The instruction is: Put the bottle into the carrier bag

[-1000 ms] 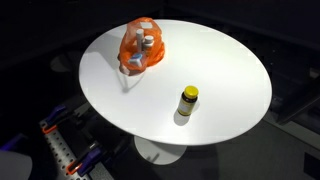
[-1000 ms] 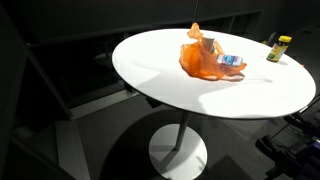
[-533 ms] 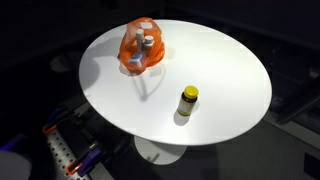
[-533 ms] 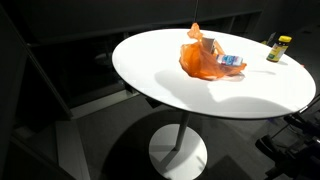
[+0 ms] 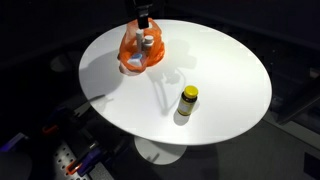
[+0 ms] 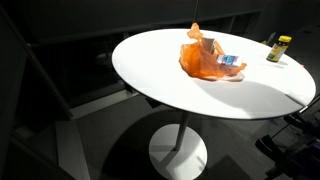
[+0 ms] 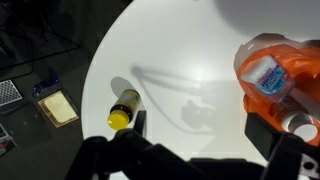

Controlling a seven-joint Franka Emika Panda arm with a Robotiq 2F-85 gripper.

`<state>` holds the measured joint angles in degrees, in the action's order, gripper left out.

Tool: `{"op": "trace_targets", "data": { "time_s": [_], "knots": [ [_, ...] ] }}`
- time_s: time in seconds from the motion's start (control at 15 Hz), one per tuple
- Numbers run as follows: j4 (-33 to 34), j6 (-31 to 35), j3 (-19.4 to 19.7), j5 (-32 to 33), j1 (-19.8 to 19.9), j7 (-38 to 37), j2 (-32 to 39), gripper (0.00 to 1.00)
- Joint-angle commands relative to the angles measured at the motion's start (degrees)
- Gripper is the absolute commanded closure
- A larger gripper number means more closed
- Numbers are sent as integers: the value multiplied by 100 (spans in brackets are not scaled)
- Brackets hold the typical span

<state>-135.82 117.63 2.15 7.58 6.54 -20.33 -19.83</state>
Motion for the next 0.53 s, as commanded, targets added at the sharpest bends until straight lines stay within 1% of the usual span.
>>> {"op": "trace_targets", "data": {
  "time_s": [0.0, 0.4, 0.47],
  "knots": [
    [29, -11, -22, -23, 54, 32, 41, 0],
    [13, -11, -63, -19, 46, 27, 50, 0],
    [118, -50, -28, -50, 84, -24, 113, 0]
  ]
}}
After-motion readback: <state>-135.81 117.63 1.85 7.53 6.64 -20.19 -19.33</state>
